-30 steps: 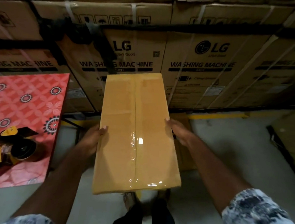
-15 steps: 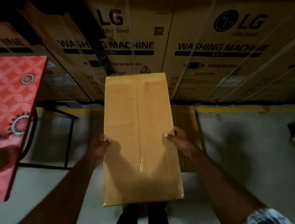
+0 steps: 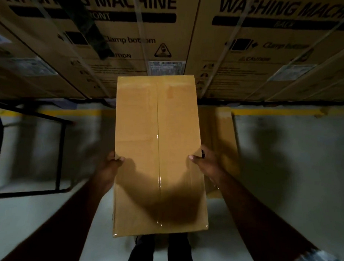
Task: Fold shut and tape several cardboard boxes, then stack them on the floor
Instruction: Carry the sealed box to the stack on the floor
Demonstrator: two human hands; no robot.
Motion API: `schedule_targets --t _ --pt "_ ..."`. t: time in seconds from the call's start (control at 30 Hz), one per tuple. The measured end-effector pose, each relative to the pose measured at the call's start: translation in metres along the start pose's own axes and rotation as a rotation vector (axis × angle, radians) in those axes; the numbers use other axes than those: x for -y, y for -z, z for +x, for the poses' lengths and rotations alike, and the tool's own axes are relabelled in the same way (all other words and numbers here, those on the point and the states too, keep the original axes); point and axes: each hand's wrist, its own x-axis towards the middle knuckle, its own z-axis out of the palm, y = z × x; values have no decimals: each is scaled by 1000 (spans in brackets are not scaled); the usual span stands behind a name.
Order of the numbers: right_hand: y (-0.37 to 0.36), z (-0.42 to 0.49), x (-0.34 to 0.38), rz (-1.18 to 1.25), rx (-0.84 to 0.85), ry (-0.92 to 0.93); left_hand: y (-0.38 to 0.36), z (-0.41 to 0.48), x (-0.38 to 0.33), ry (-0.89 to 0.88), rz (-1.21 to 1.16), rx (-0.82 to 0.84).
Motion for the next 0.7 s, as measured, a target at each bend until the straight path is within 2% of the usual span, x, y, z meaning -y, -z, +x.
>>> schedule_targets --t 0.7 --pt "-15 77 -35 -46 13 -46 -14 66 13 49 84 -9"
